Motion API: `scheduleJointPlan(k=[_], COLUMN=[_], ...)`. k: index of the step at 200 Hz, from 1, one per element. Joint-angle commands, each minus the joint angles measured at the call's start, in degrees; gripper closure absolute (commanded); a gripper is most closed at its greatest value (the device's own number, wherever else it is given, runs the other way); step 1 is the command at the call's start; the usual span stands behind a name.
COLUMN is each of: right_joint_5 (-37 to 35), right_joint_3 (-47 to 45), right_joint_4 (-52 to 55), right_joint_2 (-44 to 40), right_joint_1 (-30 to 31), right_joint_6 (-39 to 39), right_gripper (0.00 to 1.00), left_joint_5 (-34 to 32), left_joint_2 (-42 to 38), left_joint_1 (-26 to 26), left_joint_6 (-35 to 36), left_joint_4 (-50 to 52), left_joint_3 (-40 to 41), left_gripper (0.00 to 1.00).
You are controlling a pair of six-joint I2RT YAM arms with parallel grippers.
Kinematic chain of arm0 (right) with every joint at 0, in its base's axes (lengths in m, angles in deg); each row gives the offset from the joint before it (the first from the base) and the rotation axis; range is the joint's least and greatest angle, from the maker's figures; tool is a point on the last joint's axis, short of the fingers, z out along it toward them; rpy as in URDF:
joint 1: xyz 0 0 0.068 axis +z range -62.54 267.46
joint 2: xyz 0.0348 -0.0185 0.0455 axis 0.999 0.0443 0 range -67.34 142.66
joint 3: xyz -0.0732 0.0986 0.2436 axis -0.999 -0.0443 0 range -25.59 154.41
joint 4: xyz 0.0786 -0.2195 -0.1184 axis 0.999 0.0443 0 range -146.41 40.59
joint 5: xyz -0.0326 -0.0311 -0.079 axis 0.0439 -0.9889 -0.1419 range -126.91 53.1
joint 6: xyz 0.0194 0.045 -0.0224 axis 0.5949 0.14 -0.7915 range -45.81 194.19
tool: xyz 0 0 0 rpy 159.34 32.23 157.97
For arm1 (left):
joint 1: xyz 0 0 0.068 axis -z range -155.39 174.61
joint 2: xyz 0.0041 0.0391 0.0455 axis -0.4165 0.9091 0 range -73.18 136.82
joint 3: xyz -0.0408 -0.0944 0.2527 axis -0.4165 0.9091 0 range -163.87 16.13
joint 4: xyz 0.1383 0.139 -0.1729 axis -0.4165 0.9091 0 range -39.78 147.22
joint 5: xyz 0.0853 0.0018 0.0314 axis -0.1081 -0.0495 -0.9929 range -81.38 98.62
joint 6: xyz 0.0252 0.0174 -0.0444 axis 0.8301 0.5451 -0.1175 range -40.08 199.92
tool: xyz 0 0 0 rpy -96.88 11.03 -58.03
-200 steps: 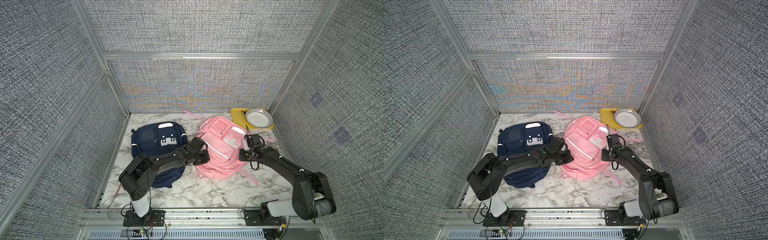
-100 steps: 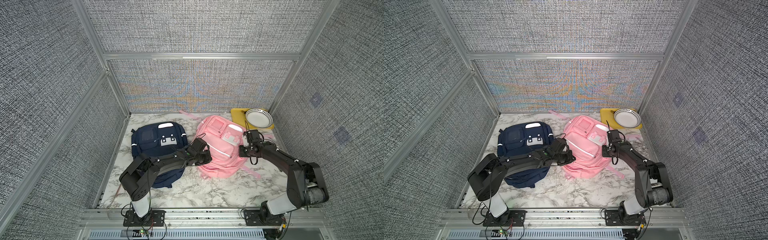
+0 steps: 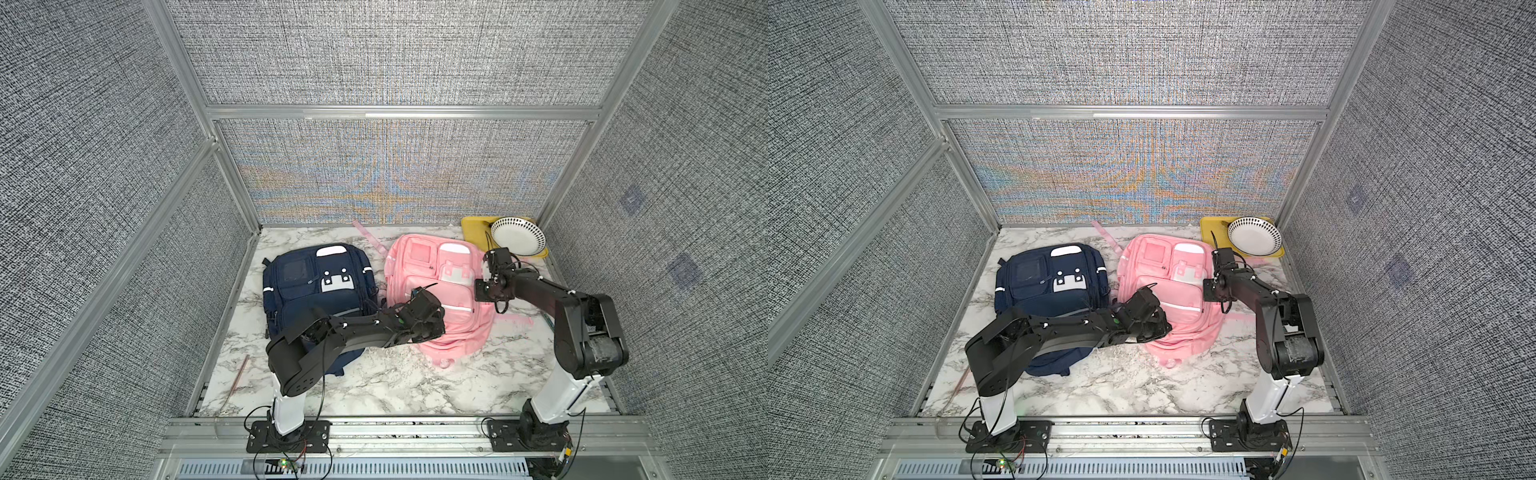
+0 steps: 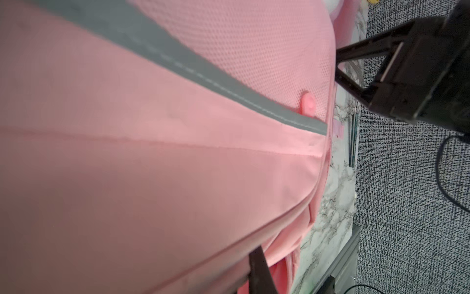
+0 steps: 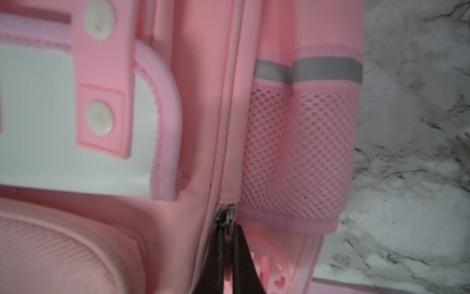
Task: Zip up the backpack
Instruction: Zip the zipper on the backpack, then adjust the backpack at the center of the board.
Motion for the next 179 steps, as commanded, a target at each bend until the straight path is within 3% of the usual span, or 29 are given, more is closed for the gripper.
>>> scheduleJointPlan(k=[1, 28, 48, 82, 128, 179], right_joint_5=[-1.01, -0.56, -0.5, 0.88, 5.9, 8.29], right_joint_3=[2.54, 6.06, 7.8, 8.14, 6.02, -0.95], right_joint_4=[-9.57, -9.04, -8.61, -7.63, -5.42, -5.21], right_joint_2=[1.95, 4.18, 5.04, 3.78, -2.49, -9.43], right_joint_1=[-0.4, -1.6, -2.44, -3.36, -3.34, -1.88], right_joint_6=[-0.18, -0.97, -1.68, -2.18, -0.99, 2.13], right_gripper=[1.0, 1.0, 1.0, 1.0, 0.7, 0.57], left_joint_5=[9.19, 10.05, 10.36, 5.08, -4.61, -10.01], left_joint_2=[1.51, 2.94, 2.86, -1.01, -9.77, -14.08], left_joint_1=[1.9, 2.65, 2.76, 2.43, -2.55, -14.17], left_joint_6=[1.21, 1.0, 2.1, 7.96, 14.21, 18.88], left_joint_4=[2.81, 2.86, 4.14, 13.14, 24.63, 29.44], left_joint_3=[-1.93, -4.32, -5.45, -6.97, -6.2, -3.96], left_gripper=[1.0, 0.94, 0.78, 0.63, 0.57, 0.51])
